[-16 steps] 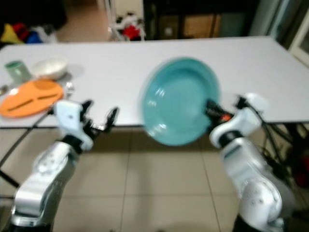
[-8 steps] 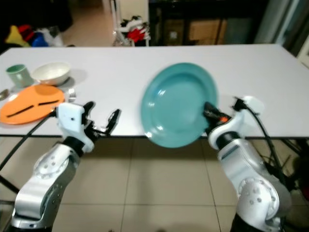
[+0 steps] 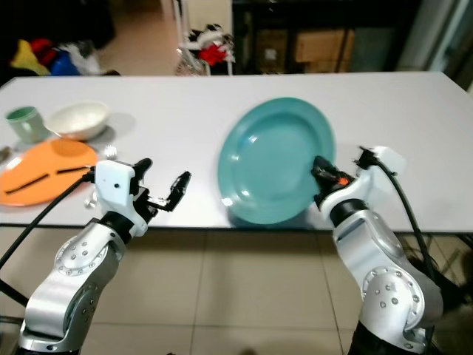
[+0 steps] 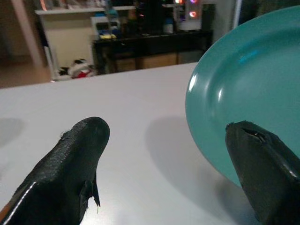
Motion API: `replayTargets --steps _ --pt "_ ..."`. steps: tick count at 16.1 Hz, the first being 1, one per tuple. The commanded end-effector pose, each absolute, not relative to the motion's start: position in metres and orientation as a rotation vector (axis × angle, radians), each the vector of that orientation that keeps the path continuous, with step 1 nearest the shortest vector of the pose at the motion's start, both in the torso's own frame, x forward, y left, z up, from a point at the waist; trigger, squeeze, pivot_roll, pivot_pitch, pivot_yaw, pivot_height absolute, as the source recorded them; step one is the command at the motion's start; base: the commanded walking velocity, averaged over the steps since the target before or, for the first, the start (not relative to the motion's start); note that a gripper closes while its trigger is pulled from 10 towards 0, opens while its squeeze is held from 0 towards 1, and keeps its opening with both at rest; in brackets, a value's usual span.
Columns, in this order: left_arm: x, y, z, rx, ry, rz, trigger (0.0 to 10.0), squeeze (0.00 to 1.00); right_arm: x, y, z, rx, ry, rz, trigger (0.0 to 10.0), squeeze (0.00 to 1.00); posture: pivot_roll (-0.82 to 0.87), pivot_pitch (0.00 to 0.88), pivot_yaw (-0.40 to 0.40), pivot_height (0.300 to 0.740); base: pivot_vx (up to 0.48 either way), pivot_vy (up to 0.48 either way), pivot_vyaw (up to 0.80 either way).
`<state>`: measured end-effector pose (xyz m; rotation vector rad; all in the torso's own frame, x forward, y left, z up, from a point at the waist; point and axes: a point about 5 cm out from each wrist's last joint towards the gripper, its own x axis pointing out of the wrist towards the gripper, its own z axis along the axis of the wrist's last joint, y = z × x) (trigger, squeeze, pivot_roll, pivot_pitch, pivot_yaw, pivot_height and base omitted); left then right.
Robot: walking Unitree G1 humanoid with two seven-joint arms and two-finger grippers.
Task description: Setting the table
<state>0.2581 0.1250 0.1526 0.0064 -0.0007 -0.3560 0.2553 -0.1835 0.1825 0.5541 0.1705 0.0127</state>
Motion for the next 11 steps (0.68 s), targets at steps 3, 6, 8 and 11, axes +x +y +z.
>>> replayTargets --steps 3,6,8,11 --pt "0.2589 0.1326 0.1544 0.028 -0.005 -0.341 10.0 0.00 0.2592 -0.1736 0.1856 0.584 0.162 0.063 10.0 0.00 0.03 0.000 0.050 0.740 0.322 0.000 0.00" --pt "0.2589 0.1325 0.1541 0.032 -0.004 -0.346 10.0 0.00 0.2615 -0.1766 0.1843 0.619 0.162 0.041 10.0 0.00 0.04 0.000 0.052 0.740 0.322 0.000 0.00" --pt "0.2591 0.1324 0.1541 0.035 -0.004 -0.352 10.0 0.00 0.2628 -0.1775 0.1839 0.645 0.162 0.034 10.0 0.00 0.04 0.000 0.056 0.740 0.321 0.000 0.00" --pt "0.2594 0.1277 0.1518 0.042 0.018 -0.399 10.0 0.00 0.2661 -0.1788 0.1785 0.680 0.207 0.029 10.0 0.00 0.04 0.000 0.062 0.740 0.296 0.000 0.00"
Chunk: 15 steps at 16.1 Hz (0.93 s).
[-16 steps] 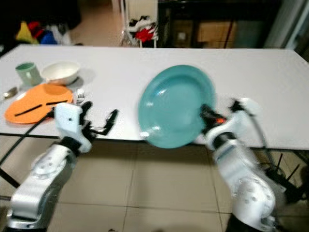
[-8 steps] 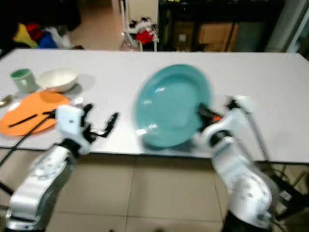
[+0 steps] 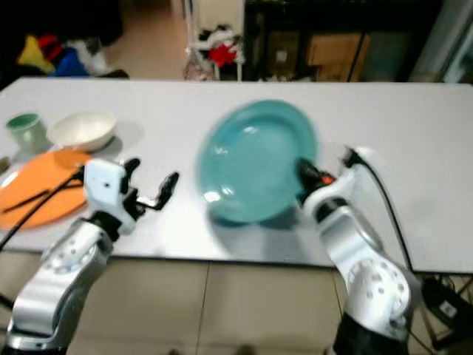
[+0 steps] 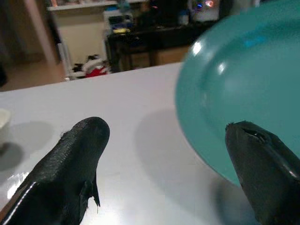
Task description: Setting the table
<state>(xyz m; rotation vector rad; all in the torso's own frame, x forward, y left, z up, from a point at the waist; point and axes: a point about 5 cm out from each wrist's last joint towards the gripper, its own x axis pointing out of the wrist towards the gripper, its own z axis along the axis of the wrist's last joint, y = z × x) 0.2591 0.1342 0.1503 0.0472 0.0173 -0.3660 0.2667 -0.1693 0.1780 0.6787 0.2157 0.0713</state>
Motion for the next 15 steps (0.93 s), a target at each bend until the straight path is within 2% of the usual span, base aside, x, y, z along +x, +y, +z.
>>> replayTargets --steps 1,6,7,9,15 --pt "0.257 0.124 0.149 0.055 0.036 -0.448 10.0 0.00 0.268 -0.181 0.174 0.698 0.230 0.006 10.0 0.00 0.04 0.000 0.063 0.740 0.000 0.000 0.00" --pt "0.249 0.118 0.145 0.069 0.079 -0.584 10.0 0.00 0.277 -0.189 0.161 0.789 0.316 -0.041 10.0 0.00 0.04 0.000 0.059 0.740 0.000 0.000 0.00" --pt "0.244 0.119 0.143 0.083 0.112 -0.661 10.0 0.00 0.282 -0.191 0.155 0.851 0.359 -0.052 10.0 0.00 0.04 0.000 0.059 0.740 0.000 0.000 0.00" --pt "0.239 0.120 0.139 0.117 0.147 -0.730 10.0 0.00 0.285 -0.191 0.147 0.859 0.428 -0.058 10.0 0.00 0.05 0.000 0.055 0.740 0.000 0.000 0.00" --pt "0.236 0.125 0.137 0.147 0.182 -0.772 10.0 0.00 0.289 -0.188 0.131 0.907 0.540 -0.069 10.0 0.00 0.06 0.000 0.050 0.740 0.000 0.000 0.00"
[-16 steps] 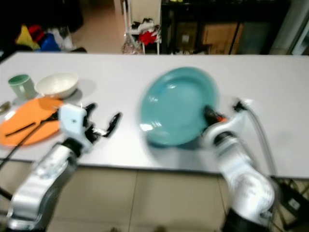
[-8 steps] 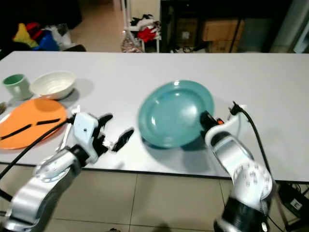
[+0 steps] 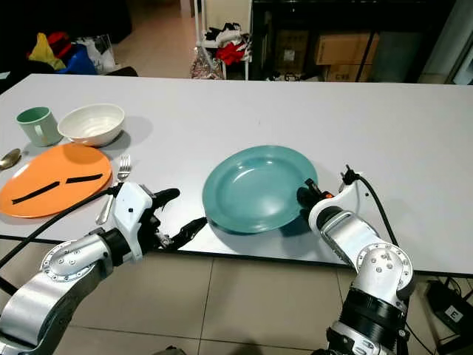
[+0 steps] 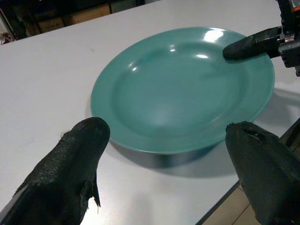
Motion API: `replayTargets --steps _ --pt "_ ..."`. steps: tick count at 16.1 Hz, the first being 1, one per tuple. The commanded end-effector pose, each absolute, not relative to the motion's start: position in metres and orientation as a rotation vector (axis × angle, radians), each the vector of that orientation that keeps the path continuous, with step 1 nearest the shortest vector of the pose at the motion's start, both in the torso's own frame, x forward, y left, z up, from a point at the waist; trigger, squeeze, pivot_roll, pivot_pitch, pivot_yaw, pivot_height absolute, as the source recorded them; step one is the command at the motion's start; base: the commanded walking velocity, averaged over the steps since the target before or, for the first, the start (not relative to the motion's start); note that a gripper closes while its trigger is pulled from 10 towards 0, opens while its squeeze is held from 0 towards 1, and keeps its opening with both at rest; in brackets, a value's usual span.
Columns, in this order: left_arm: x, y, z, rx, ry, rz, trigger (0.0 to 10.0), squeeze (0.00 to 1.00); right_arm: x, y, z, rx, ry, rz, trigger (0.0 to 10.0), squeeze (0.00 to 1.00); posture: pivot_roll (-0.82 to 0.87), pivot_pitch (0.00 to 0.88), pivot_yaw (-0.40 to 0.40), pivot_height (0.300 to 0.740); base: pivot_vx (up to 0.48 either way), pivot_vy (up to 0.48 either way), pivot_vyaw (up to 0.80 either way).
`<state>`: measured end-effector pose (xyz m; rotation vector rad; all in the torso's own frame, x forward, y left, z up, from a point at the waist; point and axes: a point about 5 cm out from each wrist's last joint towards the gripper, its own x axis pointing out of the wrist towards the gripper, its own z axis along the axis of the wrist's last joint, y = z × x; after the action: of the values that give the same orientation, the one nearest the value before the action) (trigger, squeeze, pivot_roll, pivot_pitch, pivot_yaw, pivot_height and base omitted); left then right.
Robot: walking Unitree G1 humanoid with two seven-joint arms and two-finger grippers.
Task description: Setting the table
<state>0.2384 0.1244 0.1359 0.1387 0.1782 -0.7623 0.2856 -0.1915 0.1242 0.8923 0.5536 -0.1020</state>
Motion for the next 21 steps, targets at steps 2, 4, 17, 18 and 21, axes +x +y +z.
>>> replayTargets --steps 2,4,17,18,21 --pt "0.235 0.124 0.137 0.149 0.185 -0.777 10.0 0.00 0.290 -0.188 0.127 0.929 0.548 -0.075 10.0 0.00 0.06 0.000 0.051 0.740 0.000 0.000 0.00" --pt "0.234 0.122 0.137 0.148 0.186 -0.783 10.0 0.00 0.291 -0.187 0.124 0.941 0.558 -0.086 10.0 0.00 0.06 0.000 0.053 0.740 0.000 0.000 0.00" --pt "0.232 0.118 0.137 0.146 0.180 -0.798 10.0 0.00 0.282 -0.219 0.111 0.931 0.517 -0.242 10.0 1.00 0.06 0.000 0.060 0.740 0.000 0.000 0.00" --pt "0.232 0.118 0.137 0.145 0.179 -0.798 10.0 0.00 0.282 -0.223 0.112 0.934 0.500 -0.248 10.0 1.00 0.06 0.000 0.060 0.740 0.000 0.000 0.00" --pt "0.234 0.118 0.134 0.152 0.182 -0.780 10.0 0.00 0.271 -0.245 0.125 0.782 0.437 -0.269 10.0 1.00 0.05 0.000 0.064 0.740 0.000 0.000 0.00"
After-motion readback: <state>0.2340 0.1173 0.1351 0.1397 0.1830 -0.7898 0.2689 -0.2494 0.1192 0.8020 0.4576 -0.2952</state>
